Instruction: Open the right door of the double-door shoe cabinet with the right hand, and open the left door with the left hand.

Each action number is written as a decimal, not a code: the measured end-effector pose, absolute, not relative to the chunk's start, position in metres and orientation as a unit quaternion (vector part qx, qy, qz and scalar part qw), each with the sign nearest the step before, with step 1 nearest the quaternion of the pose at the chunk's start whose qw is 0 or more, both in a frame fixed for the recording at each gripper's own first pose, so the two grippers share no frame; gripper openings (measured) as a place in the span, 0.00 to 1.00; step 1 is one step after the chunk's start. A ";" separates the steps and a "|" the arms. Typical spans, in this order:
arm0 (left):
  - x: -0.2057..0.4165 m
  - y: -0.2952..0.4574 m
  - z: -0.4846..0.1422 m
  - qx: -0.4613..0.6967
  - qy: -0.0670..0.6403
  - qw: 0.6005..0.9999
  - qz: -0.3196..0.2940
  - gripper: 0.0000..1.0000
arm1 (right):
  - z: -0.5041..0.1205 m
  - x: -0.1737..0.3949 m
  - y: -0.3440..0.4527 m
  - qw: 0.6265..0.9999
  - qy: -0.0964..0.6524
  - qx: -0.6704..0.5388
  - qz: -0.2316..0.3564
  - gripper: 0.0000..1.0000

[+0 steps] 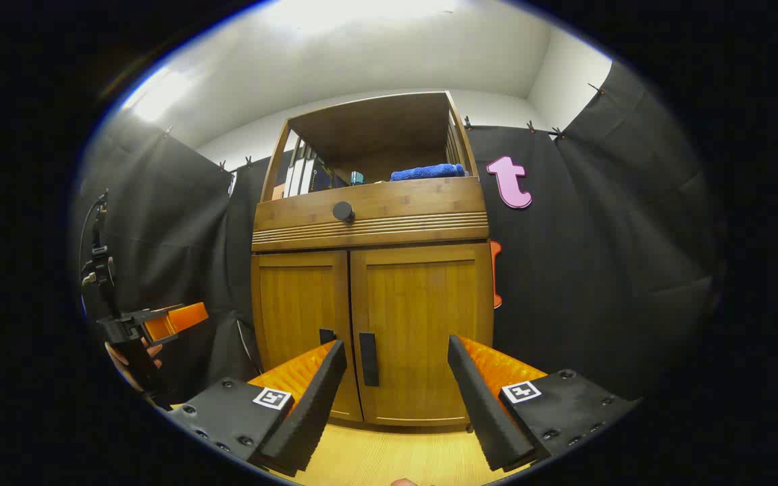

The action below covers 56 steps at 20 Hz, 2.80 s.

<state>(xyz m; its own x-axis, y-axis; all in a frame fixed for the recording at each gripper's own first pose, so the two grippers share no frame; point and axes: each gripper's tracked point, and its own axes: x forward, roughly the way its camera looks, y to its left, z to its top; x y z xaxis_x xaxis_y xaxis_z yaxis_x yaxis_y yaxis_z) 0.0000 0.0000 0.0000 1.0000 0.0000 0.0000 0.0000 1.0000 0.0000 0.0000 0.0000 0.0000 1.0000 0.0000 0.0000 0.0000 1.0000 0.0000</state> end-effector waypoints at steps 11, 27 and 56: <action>-0.001 0.001 -0.004 -0.013 0.008 1.000 -0.004 0.94 | 0.009 -0.003 -0.002 1.000 -0.012 0.000 -0.002 0.89; 0.002 0.001 -0.008 -0.004 0.010 1.000 -0.014 0.94 | 0.025 0.022 0.002 0.999 -0.037 -0.008 0.002 1.00; -0.016 0.004 -0.019 0.012 0.021 0.999 -0.038 0.94 | -0.112 0.221 0.043 0.998 0.061 -0.006 -0.011 0.98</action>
<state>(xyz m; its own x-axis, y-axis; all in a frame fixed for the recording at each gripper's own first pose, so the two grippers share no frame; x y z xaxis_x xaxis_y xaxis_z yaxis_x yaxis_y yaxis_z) -0.0162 0.0038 -0.0187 0.9962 -0.0761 -0.0435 0.0771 0.9968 0.0232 0.2206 0.0434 -0.1120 0.9922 -0.0235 -0.1225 0.0220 0.9997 -0.0139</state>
